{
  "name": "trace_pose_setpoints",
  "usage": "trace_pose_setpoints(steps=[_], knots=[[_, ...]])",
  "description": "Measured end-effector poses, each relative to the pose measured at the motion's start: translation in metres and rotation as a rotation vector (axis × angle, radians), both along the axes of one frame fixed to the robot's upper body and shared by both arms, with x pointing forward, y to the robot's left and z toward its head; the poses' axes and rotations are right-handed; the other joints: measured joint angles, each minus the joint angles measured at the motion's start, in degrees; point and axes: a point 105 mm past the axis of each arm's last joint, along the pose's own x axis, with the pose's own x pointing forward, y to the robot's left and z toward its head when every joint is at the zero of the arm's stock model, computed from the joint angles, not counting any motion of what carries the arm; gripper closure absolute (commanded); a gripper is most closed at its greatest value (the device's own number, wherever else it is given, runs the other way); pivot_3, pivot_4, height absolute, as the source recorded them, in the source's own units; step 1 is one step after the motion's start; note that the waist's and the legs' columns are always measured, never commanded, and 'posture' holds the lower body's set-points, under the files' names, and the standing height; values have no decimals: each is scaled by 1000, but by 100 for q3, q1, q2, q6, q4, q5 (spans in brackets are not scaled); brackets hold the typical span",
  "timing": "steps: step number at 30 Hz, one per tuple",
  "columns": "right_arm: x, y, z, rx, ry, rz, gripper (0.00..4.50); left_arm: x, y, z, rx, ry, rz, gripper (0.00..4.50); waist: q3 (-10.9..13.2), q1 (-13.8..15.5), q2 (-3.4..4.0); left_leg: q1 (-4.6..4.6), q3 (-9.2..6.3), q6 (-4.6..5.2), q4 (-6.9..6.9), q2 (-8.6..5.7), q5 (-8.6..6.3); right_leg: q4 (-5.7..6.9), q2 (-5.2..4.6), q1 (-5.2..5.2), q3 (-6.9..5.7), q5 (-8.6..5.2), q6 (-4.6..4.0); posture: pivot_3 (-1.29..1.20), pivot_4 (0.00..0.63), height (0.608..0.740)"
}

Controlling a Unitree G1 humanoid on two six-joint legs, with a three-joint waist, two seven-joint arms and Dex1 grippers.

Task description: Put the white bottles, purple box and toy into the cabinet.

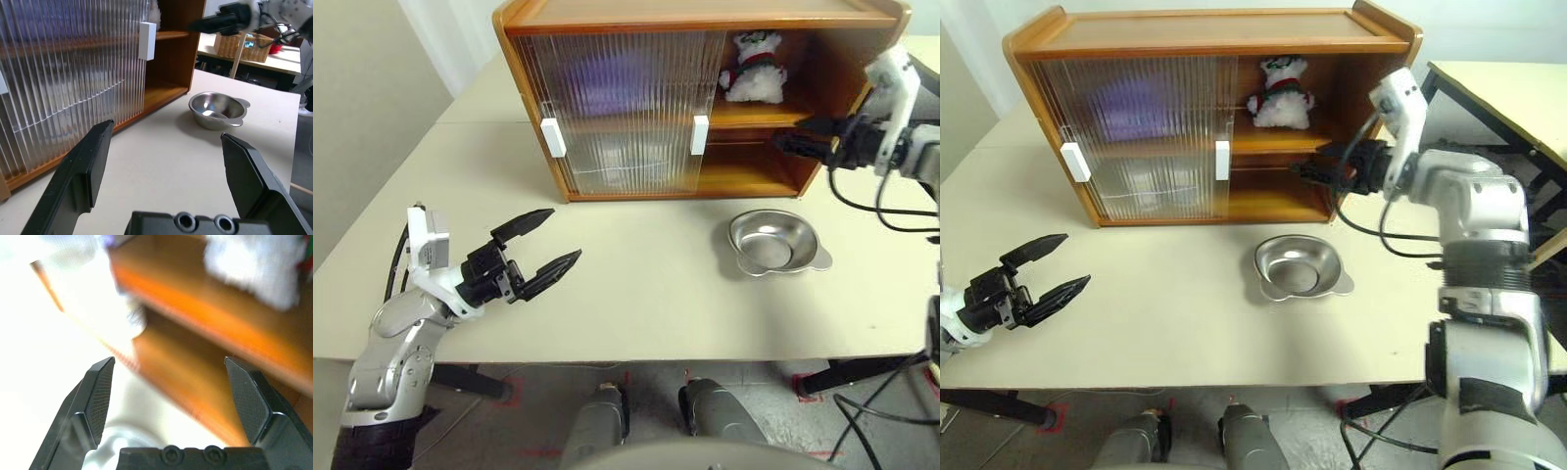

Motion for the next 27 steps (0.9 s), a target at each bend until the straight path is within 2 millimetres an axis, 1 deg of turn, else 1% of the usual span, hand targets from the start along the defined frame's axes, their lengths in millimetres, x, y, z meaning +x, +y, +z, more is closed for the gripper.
trace_pose_setpoints(steps=[2, 4, 5, 8, 9, 10, 11, 13, 15, 17, 18, 20, 22, 27], knots=[[-6, -10, 0, 63, 21, -3, 23, 1, -2, 1, -2, -5, -8, 0, 1, -5, -4, 7, -1, 0, 0, 0, 1, 0, 0, 9, 1, -5, 14, -158, 83, 740], [-15, -19, -8, 163, 61, 9, 23, 2, -4, 2, -4, -9, -15, 0, 4, 3, -12, 20, -2, 0, 2, 0, 2, 0, 0, 24, 2, -26, 49, -154, 86, 740], [-21, -26, -17, 199, 94, 8, 23, 3, -5, 2, -4, -11, -19, 0, 7, 7, -16, 29, -3, -1, 2, 0, 1, -1, 0, 35, 1, -28, 53, -154, 86, 740], [-41, -53, -59, 238, 262, -64, 23, 2, -4, 1, -5, -5, -16, 0, 24, 33, -22, 45, -4, -18, 3, -5, -9, -3, -3, 54, 6, -37, 58, -156, 90, 740], [-46, -56, -67, 254, 299, -78, 23, 2, -4, 0, -5, -1, -14, 0, 31, 32, -17, 45, -3, -28, 2, -6, -16, -2, -3, 53, 9, -37, 58, -156, 90, 740], [-50, -58, -72, 280, 325, -85, 23, 2, -4, 0, -5, -1, -15, 0, 33, 30, -14, 46, -1, -66, 1, -8, -38, -2, -3, 53, 11, -38, 59, -156, 90, 740], [-54, -61, -77, 308, 352, -97, 23, 2, -4, 0, -5, -1, -15, 0, 33, 21, -14, 53, 0, -81, 0, -7, -47, -1, -2, 54, 11, -39, 58, -156, 92, 740], [-63, -72, -88, 326, 398, -139, 23, 2, -5, 0, -5, -1, -18, 0, 40, 19, -22, 65, -2, -90, -2, -5, -53, -2, -1, 67, 9, -44, 55, -156, 92, 740], [-76, -84, -108, 342, 471, -198, 23, 1, -4, -1, -6, 4, -16, 0, 49, 30, -35, 69, -6, -92, -1, -5, -56, -2, -1, 75, 8, -53, 55, -157, 97, 740], [-83, -88, -121, 375, 528, -241, 23, 1, -4, -1, -6, 4, -16, 0, 62, 30, -27, 66, -3, -94, -1, -8, -59, -2, -2, 74, 14, -55, 57, -157, 97, 740], [-83, -89, -123, 392, 533, -254, 23, 1, -4, -1, -6, 4, -17, 0, 66, 19, -21, 67, -1, -95, -1, -10, -62, -2, -2, 72, 19, -55, 57, -157, 97, 740], [-83, -92, -120, 429, 523, -279, 23, 1, -4, -1, -6, 4, -17, 0, 68, 5, -18, 69, 0, -98, -2, -10, -65, -2, -2, 73, 20, -56, 57, -164, 97, 740], [-83, -94, -120, 432, 527, -296, 23, 1, -4, -1, -6, 4, -17, 0, 72, 9, -25, 70, -2, -99, -2, -7, -66, -2, -2, 73, 17, -57, 55, -164, 97, 740], [-88, -97, -132, 435, 580, -346, 23, 1, -4, 0, -6, 3, -18, 0, 74, 22, -26, 65, -3, -97, -1, -9, -78, -2, -2, 72, 18, -70, 53, -164, 93, 740]])
